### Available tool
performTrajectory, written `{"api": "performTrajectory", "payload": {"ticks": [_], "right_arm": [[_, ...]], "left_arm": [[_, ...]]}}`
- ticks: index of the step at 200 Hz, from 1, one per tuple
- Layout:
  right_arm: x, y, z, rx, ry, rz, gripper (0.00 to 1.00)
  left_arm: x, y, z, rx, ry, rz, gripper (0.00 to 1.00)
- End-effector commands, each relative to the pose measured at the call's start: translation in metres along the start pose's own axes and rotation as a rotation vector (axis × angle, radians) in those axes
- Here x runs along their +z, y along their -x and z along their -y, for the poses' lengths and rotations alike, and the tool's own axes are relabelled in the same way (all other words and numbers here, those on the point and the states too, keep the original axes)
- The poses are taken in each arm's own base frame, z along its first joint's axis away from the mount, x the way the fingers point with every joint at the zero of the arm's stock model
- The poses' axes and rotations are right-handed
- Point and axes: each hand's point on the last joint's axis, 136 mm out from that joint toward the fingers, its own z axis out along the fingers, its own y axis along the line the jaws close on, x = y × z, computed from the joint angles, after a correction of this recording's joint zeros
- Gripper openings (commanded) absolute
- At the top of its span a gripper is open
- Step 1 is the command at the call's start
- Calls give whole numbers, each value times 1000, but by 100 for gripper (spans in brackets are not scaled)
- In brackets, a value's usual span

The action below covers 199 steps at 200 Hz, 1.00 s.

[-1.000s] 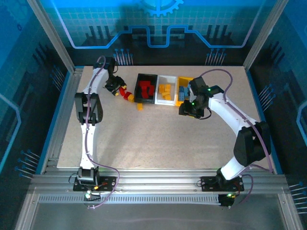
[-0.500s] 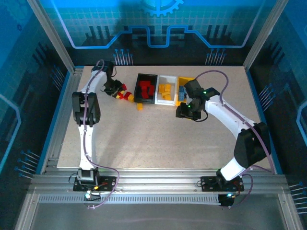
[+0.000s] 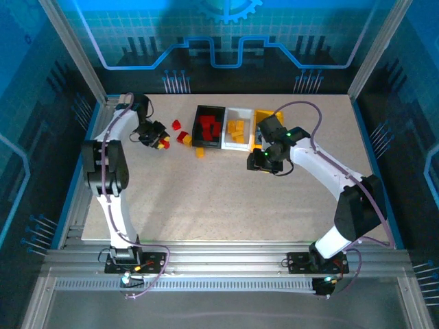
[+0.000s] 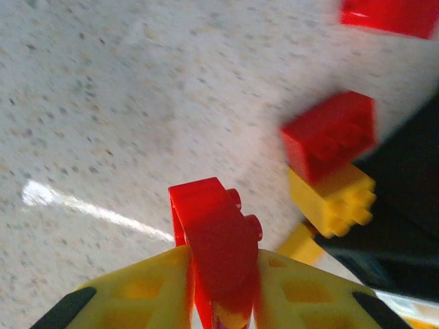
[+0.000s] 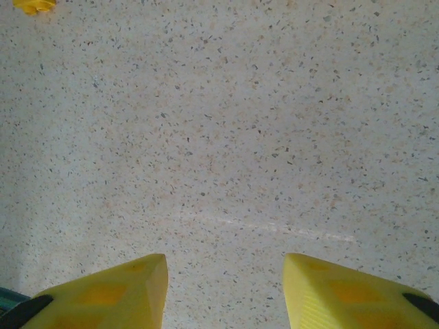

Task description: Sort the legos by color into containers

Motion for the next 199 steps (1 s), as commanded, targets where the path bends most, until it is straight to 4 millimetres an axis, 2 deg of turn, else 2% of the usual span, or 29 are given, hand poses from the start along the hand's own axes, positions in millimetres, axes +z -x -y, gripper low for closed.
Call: {"api": "performTrajectory", "payload": {"ticks": [1,30,66,101,113,126,136,151,199], "right_arm": [[7,-12,-1,4,7,-28,49],[9,-24,6,14,2,-41,49],[3,-36,17,26,-14,-32,49],[-2,-48,27,51,-21,-29,49],[-3,-51,29,54,-25,-28,49],[-6,-54,32,51,-32,-25,49],[-8,-56,34,49,-39,-22,49],[-9,-59,37,44,-43,-21,50],[2,-64,37,57,-29,-67,50]], "left_arm": [[-32,-13,45,31,-190,14,27],[-38,-26,97,27,-369,-33,30],[-19,-43,158,100,-444,-98,33],[8,-40,195,105,-489,-113,34],[11,-40,205,111,-503,-118,34],[10,-36,206,119,-495,-98,35],[8,-29,196,123,-444,-66,39],[1,-13,172,124,-325,0,56],[-13,46,114,107,-136,151,59]]}}
